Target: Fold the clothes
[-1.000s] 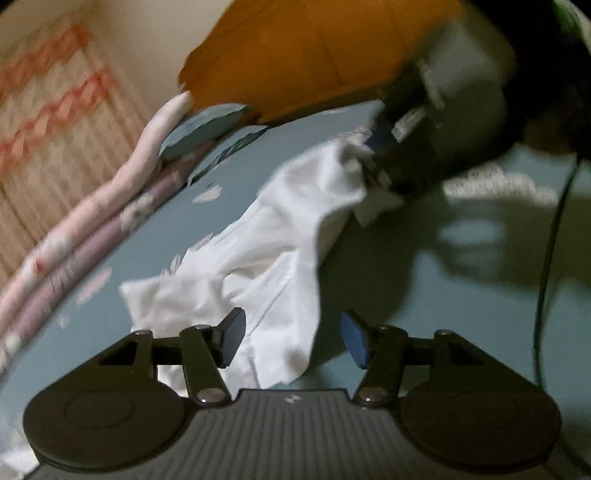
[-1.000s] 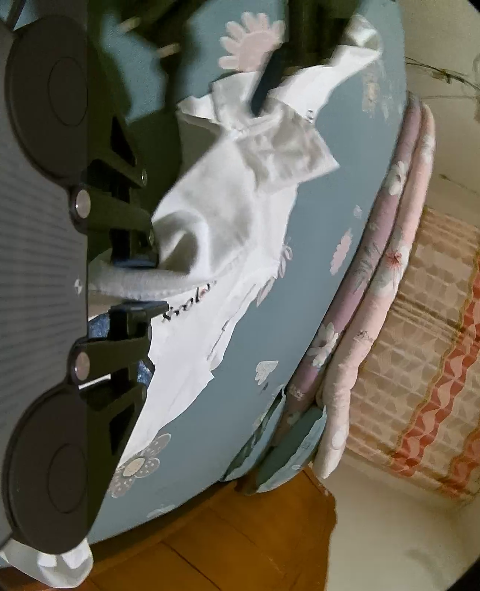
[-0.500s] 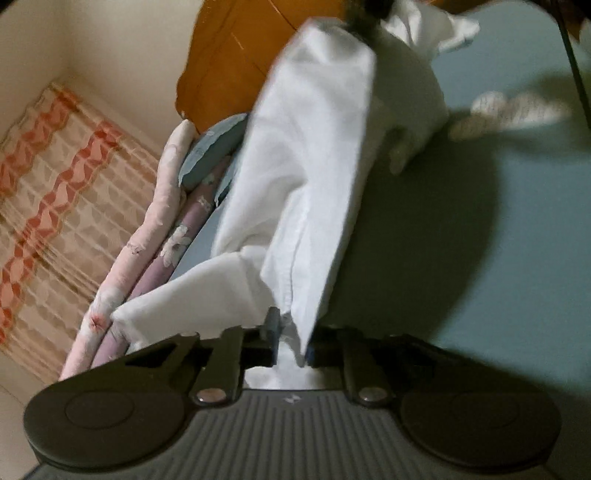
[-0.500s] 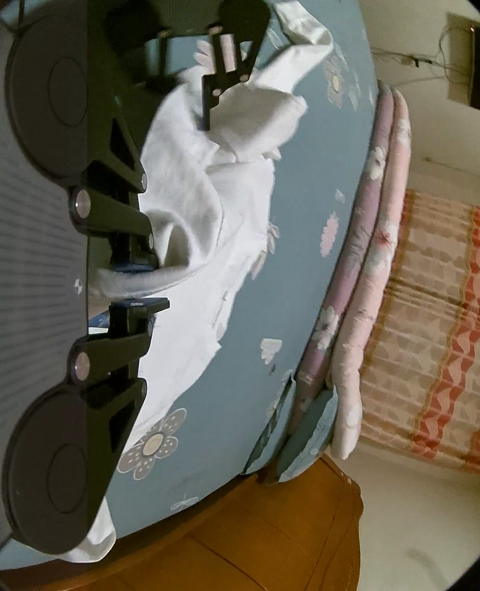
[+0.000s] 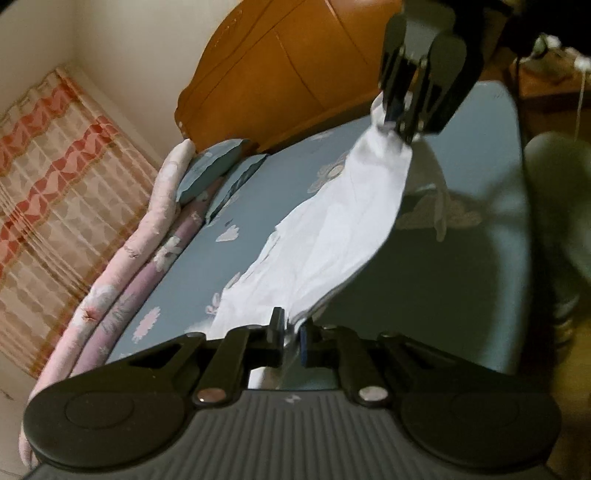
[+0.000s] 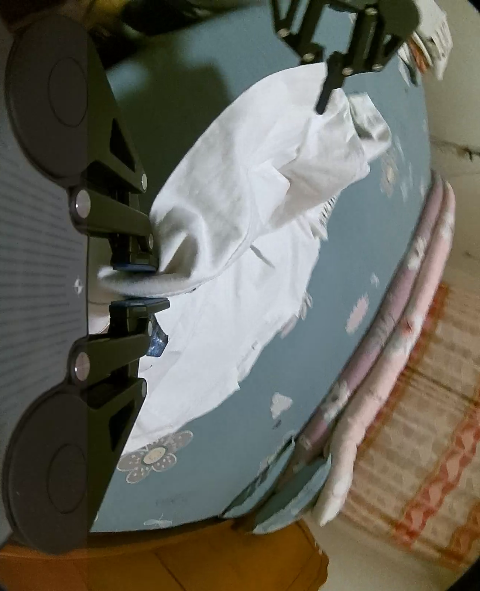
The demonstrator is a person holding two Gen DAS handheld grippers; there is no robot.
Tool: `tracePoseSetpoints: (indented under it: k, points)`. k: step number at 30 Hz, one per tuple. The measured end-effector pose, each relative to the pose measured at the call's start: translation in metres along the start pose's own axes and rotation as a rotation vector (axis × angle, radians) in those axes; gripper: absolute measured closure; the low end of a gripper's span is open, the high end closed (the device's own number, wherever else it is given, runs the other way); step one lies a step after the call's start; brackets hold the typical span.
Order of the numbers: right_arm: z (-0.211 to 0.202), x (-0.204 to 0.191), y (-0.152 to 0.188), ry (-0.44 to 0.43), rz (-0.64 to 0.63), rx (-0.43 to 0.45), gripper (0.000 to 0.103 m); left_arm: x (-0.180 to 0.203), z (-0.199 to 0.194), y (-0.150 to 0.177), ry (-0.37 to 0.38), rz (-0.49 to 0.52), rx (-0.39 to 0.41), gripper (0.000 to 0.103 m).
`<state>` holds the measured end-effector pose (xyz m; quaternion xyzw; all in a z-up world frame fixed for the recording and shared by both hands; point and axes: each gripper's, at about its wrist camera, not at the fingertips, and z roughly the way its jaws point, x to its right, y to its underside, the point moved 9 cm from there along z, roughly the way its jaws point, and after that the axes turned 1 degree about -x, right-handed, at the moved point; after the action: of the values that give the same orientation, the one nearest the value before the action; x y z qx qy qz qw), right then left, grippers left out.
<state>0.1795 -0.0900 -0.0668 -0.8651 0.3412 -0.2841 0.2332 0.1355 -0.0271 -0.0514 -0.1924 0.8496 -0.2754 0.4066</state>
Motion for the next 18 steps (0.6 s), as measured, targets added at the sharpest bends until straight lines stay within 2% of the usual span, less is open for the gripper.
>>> tracePoseSetpoints:
  k: [7,11,15,18]
  points:
    - [-0.011,-0.009,0.020,-0.024,-0.035,-0.063,0.086,0.016,-0.028,-0.006,0.067,-0.006,0.000,0.099]
    - [-0.020,-0.016,0.024,-0.050,-0.031,-0.062,0.072,0.020,-0.032,-0.004,0.083,-0.013,-0.009,0.098]
    - [-0.039,-0.025,0.026,-0.065,-0.049,-0.032,0.058,0.020,-0.041,-0.006,0.087,-0.024,0.008,0.091]
    - [-0.053,-0.019,0.026,-0.054,0.000,0.000,0.053,0.018,-0.047,-0.009,0.075,-0.025,0.027,0.090]
